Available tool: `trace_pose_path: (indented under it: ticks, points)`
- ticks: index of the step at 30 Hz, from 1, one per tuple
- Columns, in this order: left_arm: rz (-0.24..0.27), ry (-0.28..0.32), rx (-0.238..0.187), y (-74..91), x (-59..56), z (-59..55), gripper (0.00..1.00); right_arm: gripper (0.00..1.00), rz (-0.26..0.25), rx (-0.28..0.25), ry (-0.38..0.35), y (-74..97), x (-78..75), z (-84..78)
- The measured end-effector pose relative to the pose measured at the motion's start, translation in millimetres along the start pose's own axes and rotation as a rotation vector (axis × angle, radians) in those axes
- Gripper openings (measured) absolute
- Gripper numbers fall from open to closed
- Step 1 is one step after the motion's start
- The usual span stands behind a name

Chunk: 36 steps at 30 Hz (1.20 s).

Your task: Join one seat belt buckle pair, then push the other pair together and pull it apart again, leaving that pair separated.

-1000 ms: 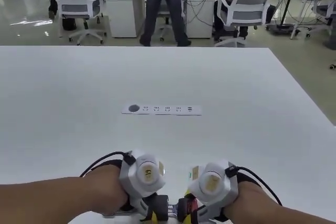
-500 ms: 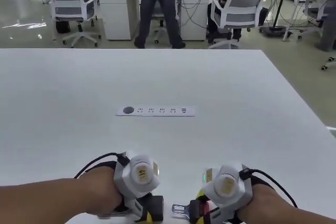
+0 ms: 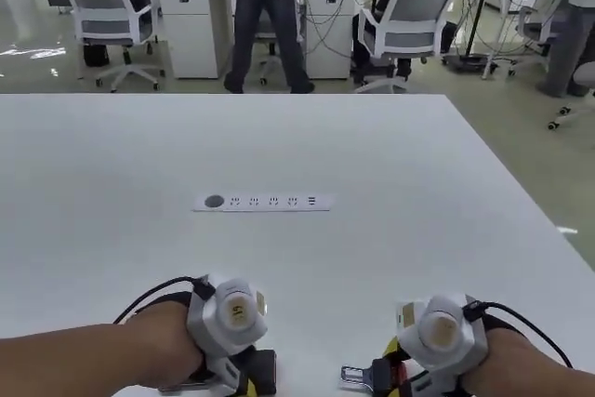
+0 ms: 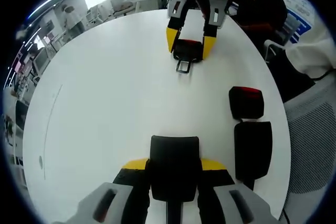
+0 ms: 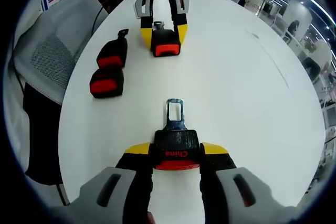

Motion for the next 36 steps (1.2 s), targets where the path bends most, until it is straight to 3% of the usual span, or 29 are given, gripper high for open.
trace_pose_path:
  ticks: [11, 14, 16, 18, 24, 26, 28, 31, 33, 36]
  points:
    - [0.022, -0.024, 0.003, 1.1, -4.0, 2.2, 0.35, 0.33, 0.005, 0.038, -0.019, 7.8, 4.4, -10.2]
    - [0.035, -0.046, 0.005, 3.0, -7.3, 4.3, 0.35, 0.33, -0.01, 0.052, -0.011, 5.4, 3.3, -9.1]
    - [0.039, -0.036, 0.013, 3.3, -3.4, 3.6, 0.35, 0.37, -0.035, 0.054, -0.018, 9.4, 3.1, -8.6]
    - [0.046, -0.039, 0.02, 4.6, -5.0, 4.7, 0.36, 0.4, -0.059, 0.053, -0.064, 10.4, 1.2, -10.0]
    - [0.117, -0.028, 0.034, 9.2, -1.9, 3.5, 0.51, 0.47, -0.111, -0.01, -0.174, 18.3, 4.2, -15.8]
    - [0.168, -0.007, -0.034, 20.1, -0.3, 5.7, 0.49, 0.49, -0.13, -0.047, -0.213, 25.8, 8.2, -15.1]
    - [0.204, 0.029, -0.055, 35.6, -4.7, 1.2, 0.5, 0.5, -0.145, -0.102, -0.263, 37.9, 17.8, -11.2]
    - [0.205, 0.091, -0.147, 50.9, -20.6, -8.2, 0.55, 0.54, -0.162, -0.182, -0.339, 49.2, 36.1, -9.1]
    - [0.21, 0.136, -0.166, 56.6, -30.6, -18.7, 0.58, 0.59, -0.175, -0.215, -0.361, 52.7, 42.8, -8.6]
    - [0.193, 0.247, -0.213, 66.7, -55.0, -36.5, 0.67, 0.65, -0.177, -0.232, -0.402, 60.0, 63.2, -12.6]
Point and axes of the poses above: the centre of the closed fingertips' face, and the gripper's own axes: y roughly backward along the fingers, x roughly to its left, z roughly out of its top, the point moved 6 cm from there along y, roughly backward along the fingers, and after that the axes turned 13 degrees about x, right-handed, at the moved point
